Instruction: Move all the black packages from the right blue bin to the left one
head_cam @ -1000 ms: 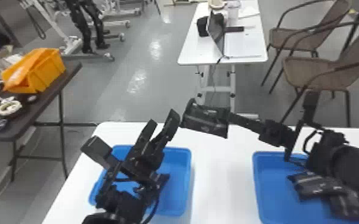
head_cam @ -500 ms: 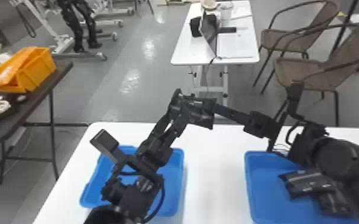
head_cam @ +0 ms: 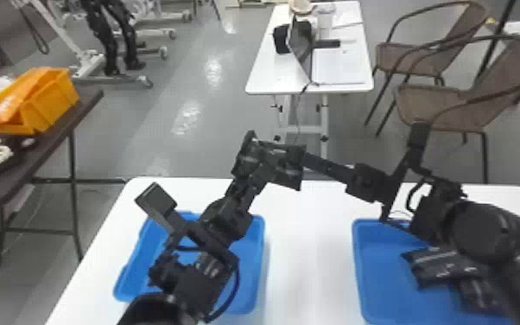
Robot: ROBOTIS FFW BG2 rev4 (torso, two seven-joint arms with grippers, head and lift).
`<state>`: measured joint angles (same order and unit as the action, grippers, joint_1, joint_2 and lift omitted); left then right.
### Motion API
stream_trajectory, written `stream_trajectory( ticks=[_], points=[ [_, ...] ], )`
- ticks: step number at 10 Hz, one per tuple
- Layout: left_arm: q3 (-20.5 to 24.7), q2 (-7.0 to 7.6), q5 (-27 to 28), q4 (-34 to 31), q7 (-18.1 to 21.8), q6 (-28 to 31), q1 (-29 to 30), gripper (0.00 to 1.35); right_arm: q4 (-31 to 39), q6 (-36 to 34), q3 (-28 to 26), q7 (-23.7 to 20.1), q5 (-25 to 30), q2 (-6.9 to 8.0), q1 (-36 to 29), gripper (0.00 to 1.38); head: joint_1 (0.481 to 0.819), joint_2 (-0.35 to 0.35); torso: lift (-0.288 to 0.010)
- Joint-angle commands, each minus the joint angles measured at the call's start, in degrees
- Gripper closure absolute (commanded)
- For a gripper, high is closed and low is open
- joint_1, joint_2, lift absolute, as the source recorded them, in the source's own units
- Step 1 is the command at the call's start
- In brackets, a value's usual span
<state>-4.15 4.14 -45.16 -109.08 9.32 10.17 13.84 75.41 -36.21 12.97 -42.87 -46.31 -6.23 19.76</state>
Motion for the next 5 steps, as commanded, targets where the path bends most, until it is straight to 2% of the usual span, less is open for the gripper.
stream_trajectory(
  ticks=[1, 3, 4, 5],
  points=[
    [-0.25, -0.01, -0.19, -0.26, -1.32, -0.32, 0.40, 1.21, -0.09, 0.00, 0.04, -0.02, -0.01, -0.01, -0.25, 1.18, 0.695, 0.170, -0.042],
    [-1.12, -0.19, 0.60, -0.26, -3.17, -5.60, 1.54, 1.21, -0.18, 0.00, 0.13, -0.02, -0.01, -0.10, -0.25, 1.18, 0.695, 0.177, -0.042],
    [-0.77, -0.19, 1.04, -0.26, -3.26, -6.12, 1.81, 1.21, -0.09, 0.00, 0.22, -0.02, 0.34, -0.19, -0.34, 0.96, 0.695, 0.181, -0.042],
    [-0.25, -0.19, 3.50, -0.35, -3.70, -7.53, 2.07, 1.21, 0.35, 0.09, 0.22, -0.02, 0.96, -0.45, -0.78, 0.45, 0.695, 0.187, -0.042]
  ],
)
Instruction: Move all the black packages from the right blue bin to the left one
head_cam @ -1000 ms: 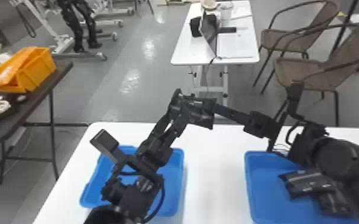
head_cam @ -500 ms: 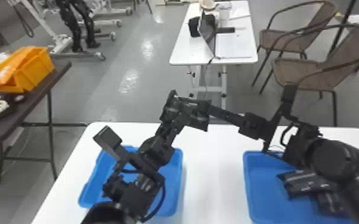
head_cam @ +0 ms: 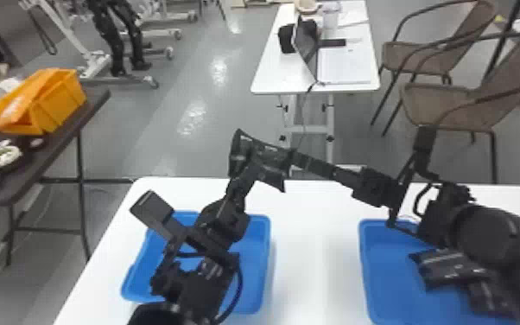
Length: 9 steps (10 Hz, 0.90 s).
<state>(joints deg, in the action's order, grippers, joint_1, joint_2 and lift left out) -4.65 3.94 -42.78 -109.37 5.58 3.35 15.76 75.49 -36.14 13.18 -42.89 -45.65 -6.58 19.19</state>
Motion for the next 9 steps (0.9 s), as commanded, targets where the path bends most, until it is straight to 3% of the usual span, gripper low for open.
stream_trajectory(
  ticks=[1, 3, 4, 6, 9],
  points=[
    [1.84, 0.01, 4.63, -0.41, -0.30, -1.51, 0.50, 1.21, 1.24, 0.46, -0.35, 0.09, 2.05, -0.37, -0.99, 0.10, 0.695, 0.195, -0.042],
    [5.09, -0.25, 13.42, -0.41, -2.59, -4.58, 2.35, 1.21, 7.92, 1.33, -4.13, 3.08, 11.98, -0.54, -5.65, 0.11, 0.695, 0.214, -0.042],
    [7.37, -1.13, 20.89, -0.41, -3.91, -5.29, 3.93, 1.21, 11.87, 2.92, -6.06, 6.07, 16.29, -0.46, -9.34, 0.11, 0.695, 0.222, -0.042],
    [11.68, -4.09, 35.22, -0.41, -3.99, -5.02, 6.83, 1.21, 15.48, 6.87, -10.11, 7.74, 24.20, 0.51, -15.76, 0.11, 0.695, 0.230, -0.042],
    [13.35, -4.09, 48.32, 0.03, -3.99, -5.29, 9.73, 1.21, 23.12, 10.83, -13.88, 12.22, 37.30, 3.06, -23.85, 0.11, 0.695, 0.220, -0.042]
  ],
)
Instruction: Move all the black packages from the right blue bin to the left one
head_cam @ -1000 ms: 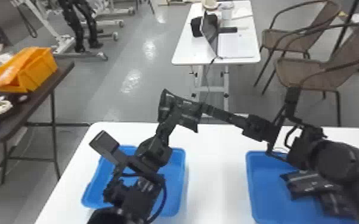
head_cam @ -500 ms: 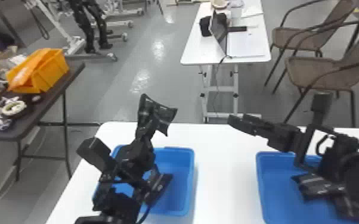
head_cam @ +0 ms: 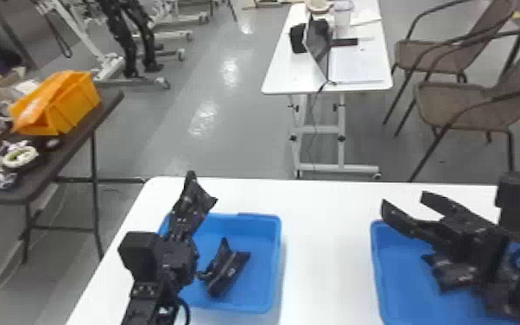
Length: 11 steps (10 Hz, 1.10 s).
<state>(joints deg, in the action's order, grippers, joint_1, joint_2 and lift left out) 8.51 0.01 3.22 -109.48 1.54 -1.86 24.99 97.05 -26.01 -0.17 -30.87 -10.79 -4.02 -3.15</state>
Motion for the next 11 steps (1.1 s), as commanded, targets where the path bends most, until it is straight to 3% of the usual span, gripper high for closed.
stream_trajectory(
  ticks=[1, 3, 4, 5, 6, 7, 11],
  points=[
    [0.10, -0.16, 7.23, 0.50, -0.13, -0.86, 1.03, 1.21, 2.53, 1.93, -1.15, 1.52, 4.20, 1.03, -3.09, 0.11, 0.695, 0.207, -0.042],
    [-0.34, -0.16, 12.77, 1.20, -0.13, -0.51, 1.90, 1.20, 2.70, 2.28, -1.41, 2.05, 4.29, 1.12, -3.97, 0.12, 0.695, 0.189, -0.042],
    [-0.34, -0.16, 12.24, 1.38, -0.13, -0.42, 2.26, 0.92, 2.97, 2.28, -1.50, 2.05, 4.47, 1.12, -4.06, 0.12, 0.695, 0.182, -0.042],
    [-0.16, -0.16, 10.66, 1.46, -0.13, -0.86, 2.34, 0.50, 3.14, 2.28, -1.50, 2.05, 4.64, 1.12, -4.06, 0.12, 0.695, 0.179, -0.042],
    [-0.08, -0.16, 8.64, 1.38, -0.13, -2.00, 2.26, 0.19, 3.67, 2.28, -1.50, 2.13, 5.08, 1.12, -4.32, 0.12, 0.695, 0.179, -0.042],
    [-0.16, -0.16, 5.21, 1.20, -0.13, -3.59, 1.73, 0.08, 4.46, 2.28, -1.50, 2.48, 5.70, 1.12, -4.94, 0.12, 0.695, 0.179, -0.042],
    [-3.15, -0.16, -6.39, -0.91, -0.66, -9.21, -0.12, 0.13, 7.36, 2.02, -1.94, 6.88, 4.47, 1.21, -8.45, 0.12, 0.695, 0.150, -0.042]
  ],
)
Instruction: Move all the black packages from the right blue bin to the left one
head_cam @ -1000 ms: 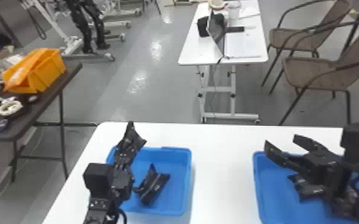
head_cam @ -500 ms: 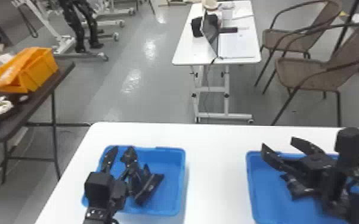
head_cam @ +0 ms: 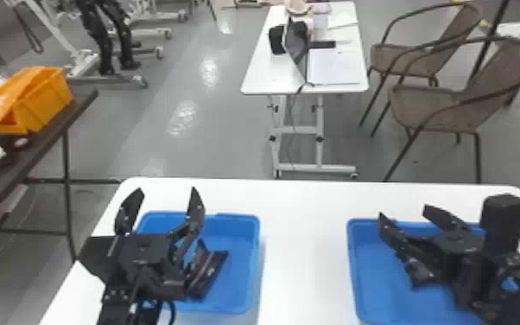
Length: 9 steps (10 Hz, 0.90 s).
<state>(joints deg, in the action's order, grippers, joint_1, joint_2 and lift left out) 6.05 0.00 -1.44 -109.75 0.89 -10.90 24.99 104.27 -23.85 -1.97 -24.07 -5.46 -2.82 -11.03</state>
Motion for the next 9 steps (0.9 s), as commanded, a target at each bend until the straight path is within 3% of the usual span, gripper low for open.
stream_trajectory(
  ticks=[1, 5, 9],
  points=[
    [-1.48, -0.15, -2.34, -1.87, -0.37, -0.26, -0.12, 0.13, 0.41, -0.67, -0.58, 2.01, -3.06, 0.19, -1.81, 0.11, 0.695, 0.138, -0.042],
    [-3.50, -0.15, -5.77, -2.31, -3.18, -0.78, 0.67, 0.13, 0.76, 1.53, -2.42, 11.76, -10.09, 0.71, -8.40, 0.12, 0.695, 0.090, -0.042],
    [-3.50, 0.09, -5.95, -2.31, -3.18, -1.05, 0.67, 0.13, -1.70, 5.04, -2.60, 23.98, -23.72, 0.98, -11.39, 0.13, 0.695, 0.044, -0.042]
  ],
)
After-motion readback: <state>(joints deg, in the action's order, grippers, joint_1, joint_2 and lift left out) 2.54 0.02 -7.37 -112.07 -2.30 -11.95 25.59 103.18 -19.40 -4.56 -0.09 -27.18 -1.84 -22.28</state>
